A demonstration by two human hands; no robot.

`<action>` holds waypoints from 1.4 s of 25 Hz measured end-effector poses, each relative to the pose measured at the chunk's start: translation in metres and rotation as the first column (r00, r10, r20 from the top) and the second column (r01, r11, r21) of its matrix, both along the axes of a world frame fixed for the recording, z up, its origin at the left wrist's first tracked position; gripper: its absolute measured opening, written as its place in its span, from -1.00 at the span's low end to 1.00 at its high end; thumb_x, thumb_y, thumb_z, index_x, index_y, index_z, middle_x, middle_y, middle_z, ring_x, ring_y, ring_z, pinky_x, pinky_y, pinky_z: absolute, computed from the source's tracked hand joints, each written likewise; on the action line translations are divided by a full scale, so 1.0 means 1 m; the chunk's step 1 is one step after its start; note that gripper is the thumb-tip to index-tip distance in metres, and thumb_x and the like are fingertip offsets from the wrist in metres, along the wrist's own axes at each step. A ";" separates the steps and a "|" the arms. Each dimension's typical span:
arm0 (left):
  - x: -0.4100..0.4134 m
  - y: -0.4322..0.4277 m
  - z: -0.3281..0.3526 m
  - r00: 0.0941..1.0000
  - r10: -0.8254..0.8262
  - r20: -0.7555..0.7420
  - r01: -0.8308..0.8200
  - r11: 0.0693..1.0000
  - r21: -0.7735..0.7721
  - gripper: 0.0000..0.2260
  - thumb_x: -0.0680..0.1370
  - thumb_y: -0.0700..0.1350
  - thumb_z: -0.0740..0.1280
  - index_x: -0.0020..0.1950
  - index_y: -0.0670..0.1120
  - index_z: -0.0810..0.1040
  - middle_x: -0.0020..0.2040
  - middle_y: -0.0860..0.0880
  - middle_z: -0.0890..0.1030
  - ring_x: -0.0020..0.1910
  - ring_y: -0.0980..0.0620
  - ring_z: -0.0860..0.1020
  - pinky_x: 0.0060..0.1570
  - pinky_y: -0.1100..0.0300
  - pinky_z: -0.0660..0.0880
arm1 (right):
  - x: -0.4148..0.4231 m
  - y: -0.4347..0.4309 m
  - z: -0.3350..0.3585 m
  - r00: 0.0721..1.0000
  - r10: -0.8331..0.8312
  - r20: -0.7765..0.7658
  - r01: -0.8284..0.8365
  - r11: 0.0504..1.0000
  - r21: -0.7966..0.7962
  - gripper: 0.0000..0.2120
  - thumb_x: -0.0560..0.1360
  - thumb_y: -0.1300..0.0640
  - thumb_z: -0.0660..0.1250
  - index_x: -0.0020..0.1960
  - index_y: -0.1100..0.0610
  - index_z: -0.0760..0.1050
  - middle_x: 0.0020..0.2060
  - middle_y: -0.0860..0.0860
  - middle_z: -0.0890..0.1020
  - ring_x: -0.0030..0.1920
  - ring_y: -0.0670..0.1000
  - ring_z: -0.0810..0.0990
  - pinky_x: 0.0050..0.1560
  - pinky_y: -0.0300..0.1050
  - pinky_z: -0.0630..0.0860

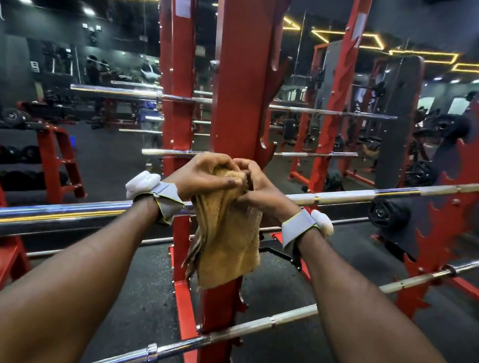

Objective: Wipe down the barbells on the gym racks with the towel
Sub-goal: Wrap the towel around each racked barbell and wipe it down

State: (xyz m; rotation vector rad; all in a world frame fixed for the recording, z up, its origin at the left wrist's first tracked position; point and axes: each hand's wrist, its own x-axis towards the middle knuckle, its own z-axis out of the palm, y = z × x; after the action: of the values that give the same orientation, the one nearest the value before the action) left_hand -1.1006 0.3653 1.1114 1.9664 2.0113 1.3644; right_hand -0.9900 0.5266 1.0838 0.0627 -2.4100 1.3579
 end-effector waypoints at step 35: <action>0.071 0.162 -0.040 0.841 0.541 0.036 -0.514 0.775 0.367 -0.72 0.46 -0.12 0.47 0.15 -0.11 0.63 0.05 0.01 0.66 0.01 0.10 0.61 0.04 0.13 0.55 | 0.008 0.202 -0.002 0.822 -0.301 -0.484 0.522 0.737 0.429 -0.61 0.26 0.10 0.51 0.04 -0.05 0.49 0.06 0.05 0.48 0.08 0.05 0.34 0.04 -0.01 0.36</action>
State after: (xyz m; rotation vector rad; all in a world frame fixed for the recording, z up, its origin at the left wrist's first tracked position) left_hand -1.0296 0.5272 1.0717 1.6212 2.6518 1.9232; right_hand -0.9825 0.7283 1.0822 -0.0645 -2.1992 0.3736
